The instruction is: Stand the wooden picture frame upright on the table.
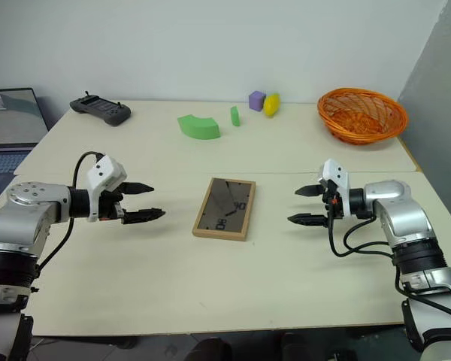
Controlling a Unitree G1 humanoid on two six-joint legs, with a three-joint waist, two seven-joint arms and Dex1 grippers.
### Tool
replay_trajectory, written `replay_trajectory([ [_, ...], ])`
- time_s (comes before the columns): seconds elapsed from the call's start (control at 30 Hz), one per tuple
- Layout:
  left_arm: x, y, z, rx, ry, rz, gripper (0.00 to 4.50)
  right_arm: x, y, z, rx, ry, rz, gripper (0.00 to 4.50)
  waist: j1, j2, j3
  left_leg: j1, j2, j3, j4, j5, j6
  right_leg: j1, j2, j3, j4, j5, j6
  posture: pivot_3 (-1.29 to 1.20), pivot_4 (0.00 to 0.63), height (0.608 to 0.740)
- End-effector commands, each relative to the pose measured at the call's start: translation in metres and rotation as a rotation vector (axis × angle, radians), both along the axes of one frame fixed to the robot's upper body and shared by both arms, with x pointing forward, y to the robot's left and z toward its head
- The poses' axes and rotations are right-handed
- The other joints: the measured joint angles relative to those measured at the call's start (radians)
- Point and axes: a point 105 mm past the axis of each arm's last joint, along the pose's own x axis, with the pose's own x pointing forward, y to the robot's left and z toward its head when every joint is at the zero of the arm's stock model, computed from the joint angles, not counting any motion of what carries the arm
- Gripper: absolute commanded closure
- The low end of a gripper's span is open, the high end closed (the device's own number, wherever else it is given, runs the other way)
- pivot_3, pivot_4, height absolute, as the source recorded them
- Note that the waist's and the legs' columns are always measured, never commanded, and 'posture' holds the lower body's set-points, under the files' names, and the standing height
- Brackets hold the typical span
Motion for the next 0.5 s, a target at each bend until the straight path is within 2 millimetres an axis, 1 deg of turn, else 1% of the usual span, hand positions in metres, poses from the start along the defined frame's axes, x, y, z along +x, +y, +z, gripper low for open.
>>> replay_trajectory([
  [0.03, 0.004, 0.001, 0.011, 0.028, -0.049, -0.020, 0.00, 0.002, 0.001, 0.012, 0.007, -0.041, 0.010, 0.03, 0.000, 0.000, 0.000, 0.000, 0.000, 0.000, 0.000, 0.000, 0.000, 0.000, 0.000, 0.000, 0.000, 0.000, 0.000, 0.00, 0.150, 0.740],
  [0.17, 0.013, 0.000, 0.012, 0.003, -0.063, 0.016, 0.00, 0.009, 0.003, 0.011, 0.019, -0.070, -0.034, 0.03, 0.000, 0.000, 0.000, 0.000, 0.000, 0.000, 0.000, 0.000, 0.000, 0.000, 0.000, 0.000, 0.000, 0.000, 0.000, 0.00, 0.150, 0.740],
  [0.27, 0.016, -0.004, 0.008, -0.020, -0.070, 0.021, 0.00, 0.015, 0.009, 0.009, 0.020, -0.095, -0.055, 0.03, 0.000, 0.000, 0.000, 0.000, 0.000, 0.000, 0.000, 0.000, 0.000, 0.000, 0.000, 0.000, 0.001, 0.000, 0.000, 0.00, 0.150, 0.740],
  [0.3, 0.020, -0.006, 0.005, -0.022, -0.082, 0.031, 0.00, 0.018, 0.013, 0.007, 0.028, -0.095, -0.070, 0.20, 0.000, 0.000, 0.000, 0.000, 0.000, 0.000, 0.000, 0.000, 0.000, 0.000, 0.000, 0.000, 0.001, 0.000, 0.000, 0.00, 0.150, 0.740],
  [0.33, 0.023, -0.009, 0.003, -0.024, -0.098, 0.036, 0.18, 0.021, 0.016, 0.004, 0.032, -0.093, -0.085, 0.39, 0.000, 0.000, 0.000, 0.000, 0.000, 0.000, 0.001, 0.000, 0.000, 0.000, 0.000, 0.000, 0.001, 0.000, 0.000, 0.00, 0.150, 0.740],
  [0.37, 0.025, -0.012, 0.001, -0.031, -0.112, 0.033, 0.35, 0.024, 0.020, 0.001, 0.027, -0.094, -0.095, 0.46, 0.000, 0.000, 0.000, 0.000, 0.000, 0.000, 0.001, 0.000, 0.000, 0.000, 0.000, 0.001, 0.001, 0.000, 0.000, 0.00, 0.150, 0.740],
  [0.4, 0.027, -0.014, -0.002, -0.033, -0.117, 0.036, 0.47, 0.026, 0.023, -0.003, 0.021, -0.101, -0.106, 0.81, 0.000, 0.000, 0.000, 0.000, 0.000, 0.000, 0.001, 0.000, 0.000, 0.000, 0.000, 0.001, 0.001, 0.000, 0.000, 0.00, 0.150, 0.740],
  [0.43, 0.029, -0.016, -0.005, -0.035, -0.124, 0.042, 0.75, 0.030, 0.026, -0.006, 0.017, -0.105, -0.134, 1.09, 0.000, 0.000, 0.000, 0.000, 0.000, 0.000, 0.001, 0.000, 0.000, 0.000, 0.000, 0.001, 0.001, 0.000, 0.000, 0.00, 0.150, 0.740],
  [0.47, 0.031, -0.018, -0.007, -0.035, -0.127, 0.046, 0.90, 0.034, 0.028, -0.009, 0.016, -0.106, -0.156, 1.26, 0.000, 0.000, 0.000, 0.000, 0.000, 0.000, 0.001, 0.000, 0.000, 0.000, 0.000, 0.001, 0.001, 0.000, 0.000, 0.00, 0.150, 0.740],
  [0.5, 0.034, -0.020, -0.011, -0.029, -0.131, 0.054, 1.21, 0.039, 0.031, -0.013, 0.008, -0.112, -0.187, 1.60, -0.001, 0.000, 0.000, 0.000, 0.000, 0.000, 0.001, 0.000, 0.000, 0.000, 0.000, 0.000, 0.001, 0.000, 0.000, 0.00, 0.150, 0.740],
])
